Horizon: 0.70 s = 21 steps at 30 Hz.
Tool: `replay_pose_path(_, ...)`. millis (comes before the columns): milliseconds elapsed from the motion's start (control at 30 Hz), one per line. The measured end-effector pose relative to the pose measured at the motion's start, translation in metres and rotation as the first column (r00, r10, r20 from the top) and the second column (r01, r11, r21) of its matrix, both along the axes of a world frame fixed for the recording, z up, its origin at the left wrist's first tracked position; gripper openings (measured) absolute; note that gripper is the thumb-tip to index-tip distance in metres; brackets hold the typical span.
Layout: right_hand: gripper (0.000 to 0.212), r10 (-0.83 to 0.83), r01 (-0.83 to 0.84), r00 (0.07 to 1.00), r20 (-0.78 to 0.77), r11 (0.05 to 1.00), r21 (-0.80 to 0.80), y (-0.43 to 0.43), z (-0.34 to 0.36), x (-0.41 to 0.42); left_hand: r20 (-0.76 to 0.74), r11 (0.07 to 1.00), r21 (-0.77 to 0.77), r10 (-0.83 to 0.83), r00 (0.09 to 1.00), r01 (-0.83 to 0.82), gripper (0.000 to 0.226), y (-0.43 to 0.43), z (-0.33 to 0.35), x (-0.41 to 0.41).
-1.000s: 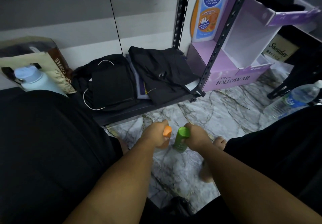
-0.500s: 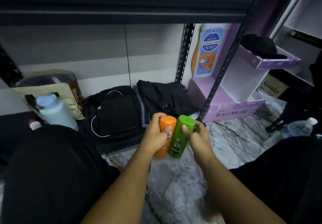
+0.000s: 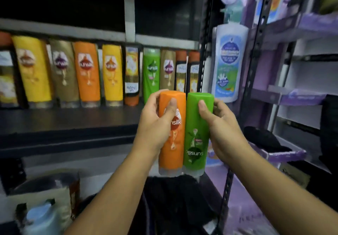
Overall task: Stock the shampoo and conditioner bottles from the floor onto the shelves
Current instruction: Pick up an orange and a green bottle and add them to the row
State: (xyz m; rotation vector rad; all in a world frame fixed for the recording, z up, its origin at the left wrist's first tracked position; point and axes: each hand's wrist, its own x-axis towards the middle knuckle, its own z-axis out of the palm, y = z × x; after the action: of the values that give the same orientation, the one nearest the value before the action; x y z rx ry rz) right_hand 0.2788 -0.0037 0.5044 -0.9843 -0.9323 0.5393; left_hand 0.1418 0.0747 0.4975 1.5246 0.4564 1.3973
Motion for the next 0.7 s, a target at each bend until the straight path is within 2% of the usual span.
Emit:
replay_pose_path(100,0.028,0.08,-0.079,0.997,-0.009,0.994,0.07,0.017,0.059,0.005,0.059,0.999,0.046,0.007,0.998,-0.009,0.025,0.013,0.061,0.007)
replay_pose_path(200,0.025,0.076,-0.076,0.997,0.009,0.991,0.113,0.031,0.102,0.008,0.08,0.995,0.084,0.051,0.995,-0.058,0.022,0.026,0.104,0.015)
replay_pose_path(267,0.025,0.066,-0.068,0.998,0.019,0.99,0.12,0.042,0.117,0.012,0.059,0.988,0.113,0.102,0.993,-0.108,0.029,0.034,0.121,0.023)
replay_pose_path(367,0.026,0.06,-0.058,0.998,-0.014,0.992,0.113,0.058,0.124,0.018,0.009,0.981,0.118,0.152,0.988,-0.152,0.042,0.047,0.131,0.035)
replay_pose_path(700,0.026,0.089,-0.089,0.996,-0.001,0.994,0.067,0.089,0.119,0.041,-0.079,0.979,0.108,0.183,0.98,-0.174,0.037,0.076,0.127,0.049)
